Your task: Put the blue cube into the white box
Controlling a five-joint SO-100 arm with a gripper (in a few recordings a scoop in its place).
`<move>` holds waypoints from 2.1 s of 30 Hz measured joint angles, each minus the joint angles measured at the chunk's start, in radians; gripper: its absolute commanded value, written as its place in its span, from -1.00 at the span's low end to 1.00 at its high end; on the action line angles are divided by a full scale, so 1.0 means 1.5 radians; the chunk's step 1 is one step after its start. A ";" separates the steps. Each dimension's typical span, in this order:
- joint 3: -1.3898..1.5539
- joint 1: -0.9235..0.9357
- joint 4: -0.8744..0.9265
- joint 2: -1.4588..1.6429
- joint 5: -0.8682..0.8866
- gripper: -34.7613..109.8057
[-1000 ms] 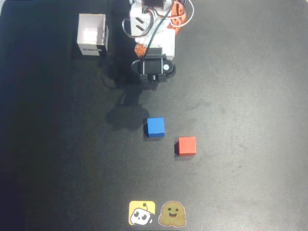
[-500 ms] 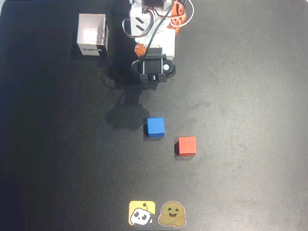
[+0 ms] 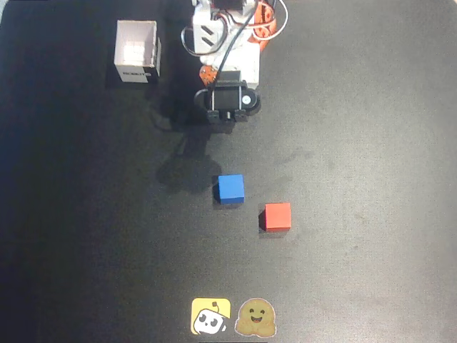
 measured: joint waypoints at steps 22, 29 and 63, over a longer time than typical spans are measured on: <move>-0.002 0.000 -0.071 -0.002 -0.022 -0.52; -0.187 0.013 -0.111 -0.261 -0.098 -0.52; -0.588 -0.047 -0.217 -0.886 -0.106 -0.31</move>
